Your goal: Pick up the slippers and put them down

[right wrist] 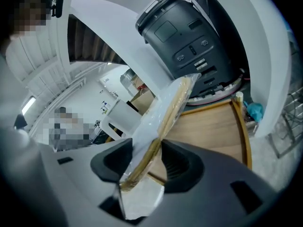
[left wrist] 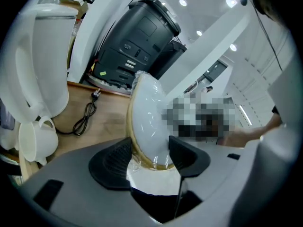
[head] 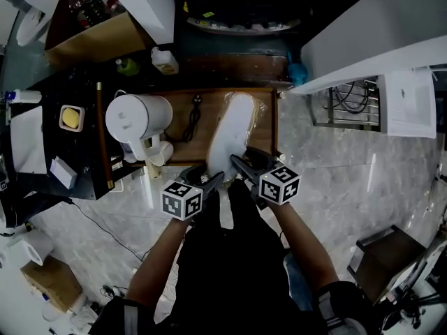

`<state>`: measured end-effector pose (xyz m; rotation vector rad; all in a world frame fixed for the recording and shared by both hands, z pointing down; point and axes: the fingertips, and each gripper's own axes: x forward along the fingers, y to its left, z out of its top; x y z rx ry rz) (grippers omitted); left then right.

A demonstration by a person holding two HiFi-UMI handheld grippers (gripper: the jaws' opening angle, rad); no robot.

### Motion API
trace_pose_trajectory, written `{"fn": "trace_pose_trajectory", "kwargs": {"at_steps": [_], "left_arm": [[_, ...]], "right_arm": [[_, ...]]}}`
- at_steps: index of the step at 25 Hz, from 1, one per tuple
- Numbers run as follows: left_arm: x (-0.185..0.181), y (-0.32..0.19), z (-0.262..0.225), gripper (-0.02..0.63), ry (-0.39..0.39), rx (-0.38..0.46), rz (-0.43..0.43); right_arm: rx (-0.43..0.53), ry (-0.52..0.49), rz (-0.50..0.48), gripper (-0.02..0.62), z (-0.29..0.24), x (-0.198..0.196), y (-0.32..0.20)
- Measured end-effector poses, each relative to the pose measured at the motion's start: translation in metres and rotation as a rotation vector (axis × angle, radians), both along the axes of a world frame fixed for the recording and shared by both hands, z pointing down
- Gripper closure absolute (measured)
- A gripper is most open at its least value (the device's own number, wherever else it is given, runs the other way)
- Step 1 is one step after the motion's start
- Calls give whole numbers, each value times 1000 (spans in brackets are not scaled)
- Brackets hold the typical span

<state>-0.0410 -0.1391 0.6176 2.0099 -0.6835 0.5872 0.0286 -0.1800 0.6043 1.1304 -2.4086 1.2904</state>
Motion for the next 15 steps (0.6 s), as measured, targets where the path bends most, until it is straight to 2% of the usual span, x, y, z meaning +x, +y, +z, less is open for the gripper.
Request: {"fn": "trace_pose_trajectory", "kwargs": {"at_steps": [7,15], "left_arm": [[2,-4,48,353,-44,-25,8],[-3,-7,101,353,-74,-76,2]], "right_arm": [[-55,31,-13,399,53,1,-6],[-83,84,-71,399,104,-7,-12]]}}
